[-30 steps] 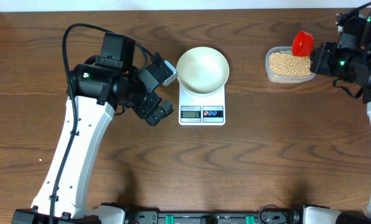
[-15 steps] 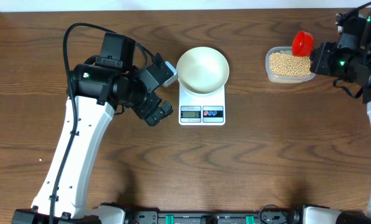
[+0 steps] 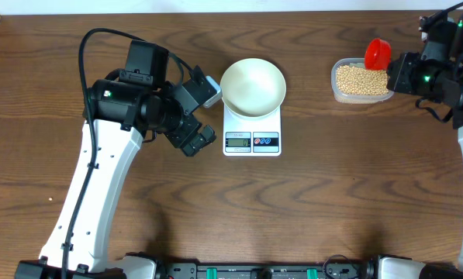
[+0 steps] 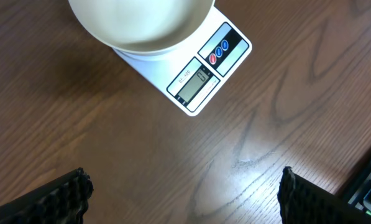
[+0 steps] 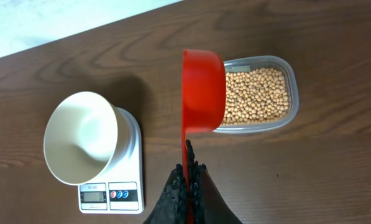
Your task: Scoop item into bowl and weigh 50g on scale
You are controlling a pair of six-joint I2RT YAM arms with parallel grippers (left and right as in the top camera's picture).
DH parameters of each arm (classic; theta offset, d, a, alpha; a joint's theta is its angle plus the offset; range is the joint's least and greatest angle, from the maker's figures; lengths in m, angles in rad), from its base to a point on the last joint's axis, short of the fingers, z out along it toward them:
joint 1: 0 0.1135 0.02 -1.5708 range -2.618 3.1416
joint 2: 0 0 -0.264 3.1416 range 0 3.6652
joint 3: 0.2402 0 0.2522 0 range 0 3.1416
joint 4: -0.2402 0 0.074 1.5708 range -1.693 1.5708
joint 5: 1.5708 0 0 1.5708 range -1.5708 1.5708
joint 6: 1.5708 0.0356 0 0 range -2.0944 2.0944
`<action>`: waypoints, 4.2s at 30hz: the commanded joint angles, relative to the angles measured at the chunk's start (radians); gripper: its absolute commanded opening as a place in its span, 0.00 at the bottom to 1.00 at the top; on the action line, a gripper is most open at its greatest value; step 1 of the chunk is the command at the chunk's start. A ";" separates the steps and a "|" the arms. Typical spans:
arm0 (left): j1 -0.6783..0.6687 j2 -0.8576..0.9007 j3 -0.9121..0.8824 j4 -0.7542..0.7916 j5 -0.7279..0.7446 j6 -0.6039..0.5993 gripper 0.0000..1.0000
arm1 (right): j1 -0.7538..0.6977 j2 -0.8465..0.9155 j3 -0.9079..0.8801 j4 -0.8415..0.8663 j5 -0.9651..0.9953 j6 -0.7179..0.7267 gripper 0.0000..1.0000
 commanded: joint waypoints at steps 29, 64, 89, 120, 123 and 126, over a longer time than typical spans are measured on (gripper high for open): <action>-0.002 0.004 0.005 0.002 -0.002 0.017 0.98 | -0.004 -0.003 0.025 0.004 0.008 -0.014 0.01; -0.002 -0.121 0.005 0.064 -0.002 -0.089 0.98 | -0.004 -0.003 0.025 0.004 0.008 -0.014 0.01; -0.139 -0.360 -0.242 0.211 -0.201 -0.453 0.98 | -0.004 -0.003 0.024 0.004 0.008 -0.014 0.01; -0.148 -0.356 -0.404 0.170 -0.065 -0.323 0.98 | -0.004 -0.003 0.024 0.007 0.008 -0.014 0.01; -0.148 -0.355 -0.404 0.200 -0.065 -0.324 0.98 | -0.004 -0.003 0.024 0.006 0.008 -0.014 0.01; -0.148 -0.355 -0.404 0.220 -0.064 -0.325 0.98 | -0.004 -0.003 0.024 0.003 0.008 -0.014 0.01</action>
